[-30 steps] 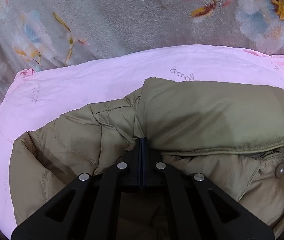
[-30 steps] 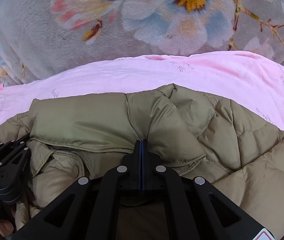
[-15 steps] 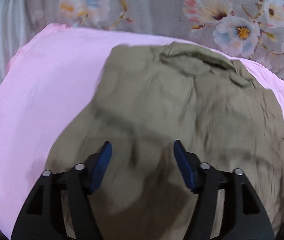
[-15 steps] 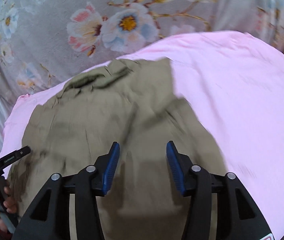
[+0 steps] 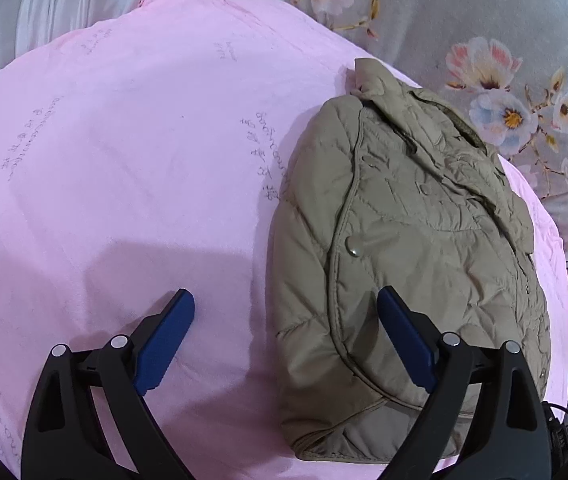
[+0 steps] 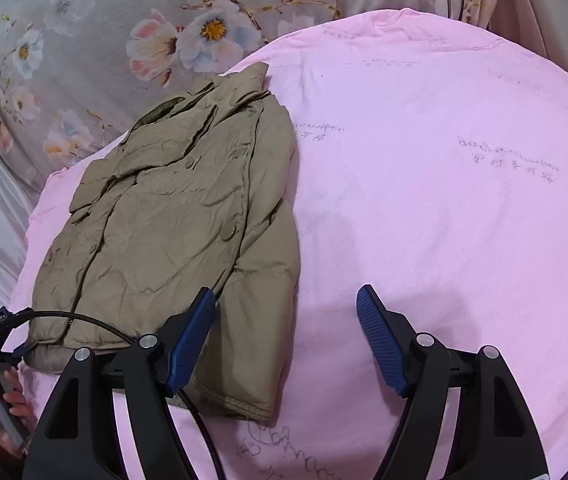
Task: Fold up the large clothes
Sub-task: 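Open both tools and withdraw from the folded jacket, then grasp the jacket edge with the left tool while the right tool grasps beside it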
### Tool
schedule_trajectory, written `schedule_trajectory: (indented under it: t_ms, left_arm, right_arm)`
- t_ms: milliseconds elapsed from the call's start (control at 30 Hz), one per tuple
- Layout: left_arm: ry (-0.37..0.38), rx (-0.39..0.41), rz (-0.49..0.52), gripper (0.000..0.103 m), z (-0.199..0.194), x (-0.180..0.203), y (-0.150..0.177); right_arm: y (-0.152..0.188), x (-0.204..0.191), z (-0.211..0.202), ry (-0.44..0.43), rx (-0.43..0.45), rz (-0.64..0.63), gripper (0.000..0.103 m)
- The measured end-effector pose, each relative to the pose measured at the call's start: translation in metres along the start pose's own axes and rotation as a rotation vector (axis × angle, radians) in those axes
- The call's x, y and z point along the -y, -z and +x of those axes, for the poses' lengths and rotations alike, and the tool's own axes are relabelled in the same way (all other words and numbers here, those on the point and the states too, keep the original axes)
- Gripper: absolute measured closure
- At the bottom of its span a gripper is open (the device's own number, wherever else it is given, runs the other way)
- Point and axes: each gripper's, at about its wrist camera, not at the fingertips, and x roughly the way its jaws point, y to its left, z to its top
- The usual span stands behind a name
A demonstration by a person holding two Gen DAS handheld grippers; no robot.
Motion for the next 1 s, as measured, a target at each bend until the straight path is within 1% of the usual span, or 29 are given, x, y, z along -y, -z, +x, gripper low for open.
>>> schedule_trajectory:
  t_ms: [100, 133, 167, 200, 233, 267, 300, 367, 400, 467, 500, 567, 633, 667, 700, 767, 833, 900, 933, 967, 1000]
  left_arm:
    - [0.03, -0.017, 0.005, 0.014, 0.004, 0.007, 0.001]
    - [0.041, -0.023, 0.027, 0.025, 0.006, 0.012, 0.002]
    - [0.069, -0.038, 0.051, 0.041, 0.006, 0.017, 0.003]
    - [0.11, -0.063, 0.066, 0.062, 0.007, 0.022, 0.004]
    - [0.125, -0.08, 0.075, 0.075, 0.006, 0.026, 0.003]
    - [0.128, -0.078, 0.087, 0.082, 0.004, 0.029, 0.001]
    - [0.145, -0.072, 0.103, 0.091, -0.003, 0.031, 0.001]
    - [0.178, -0.05, 0.122, 0.094, -0.025, 0.033, -0.001]
    - [0.2, -0.039, 0.132, 0.095, -0.037, 0.032, -0.001]
    - [0.234, 0.0, 0.186, 0.095, -0.076, 0.031, 0.004]
    - [0.246, 0.023, 0.223, 0.096, -0.097, 0.028, 0.009]
    - [0.27, 0.055, 0.269, 0.096, -0.133, 0.02, 0.021]
    - [0.319, 0.088, 0.303, 0.095, -0.177, 0.007, 0.043]
    - [0.334, 0.104, 0.313, 0.095, -0.196, 0.002, 0.054]
    - [0.352, 0.121, 0.319, 0.095, -0.218, -0.004, 0.067]
    - [0.358, 0.141, 0.323, 0.095, -0.243, -0.006, 0.079]
    - [0.375, 0.185, 0.325, 0.095, -0.27, -0.001, 0.085]
    - [0.403, 0.235, 0.327, 0.095, -0.291, 0.002, 0.081]
    - [0.419, 0.276, 0.332, 0.095, -0.303, 0.007, 0.074]
    - [0.423, 0.321, 0.34, 0.095, -0.311, 0.013, 0.065]
    - [0.422, 0.348, 0.347, 0.095, -0.315, 0.02, 0.058]
  right_arm:
    - [0.001, -0.009, 0.006, -0.052, -0.029, -0.007, 0.03]
    - [0.001, -0.013, 0.008, -0.045, -0.034, -0.018, 0.032]
    - [0.001, -0.019, 0.01, -0.045, -0.039, -0.038, 0.05]
    - [0.001, -0.022, 0.01, -0.064, -0.046, -0.054, 0.065]
    - [0.0, -0.026, 0.012, -0.086, -0.068, -0.065, 0.078]
    - [-0.001, -0.028, 0.011, -0.1, -0.075, -0.071, 0.09]
    - [-0.004, -0.03, 0.006, -0.121, -0.072, -0.086, 0.092]
    - [-0.007, -0.034, -0.012, -0.149, -0.049, -0.134, 0.096]
    - [-0.008, -0.037, -0.03, -0.161, -0.023, -0.186, 0.097]
    - [-0.003, -0.041, -0.063, -0.184, 0.015, -0.295, 0.098]
    - [0.004, -0.042, -0.085, -0.199, 0.041, -0.367, 0.098]
    - [0.027, -0.04, -0.13, -0.216, 0.065, -0.511, 0.098]
    - [0.053, -0.037, -0.168, -0.214, 0.07, -0.607, 0.098]
    - [0.066, -0.033, -0.187, -0.22, 0.068, -0.627, 0.098]
    - [0.076, -0.03, -0.202, -0.233, 0.069, -0.621, 0.098]
    - [0.092, -0.023, -0.232, -0.262, 0.085, -0.577, 0.099]
    - [0.101, -0.024, -0.261, -0.281, 0.148, -0.53, 0.099]
    - [0.094, -0.025, -0.285, -0.3, 0.239, -0.494, 0.099]
    - [0.087, -0.027, -0.294, -0.308, 0.284, -0.476, 0.099]
    - [0.077, -0.029, -0.302, -0.315, 0.327, -0.46, 0.099]
    - [0.064, -0.031, -0.307, -0.325, 0.374, -0.445, 0.099]
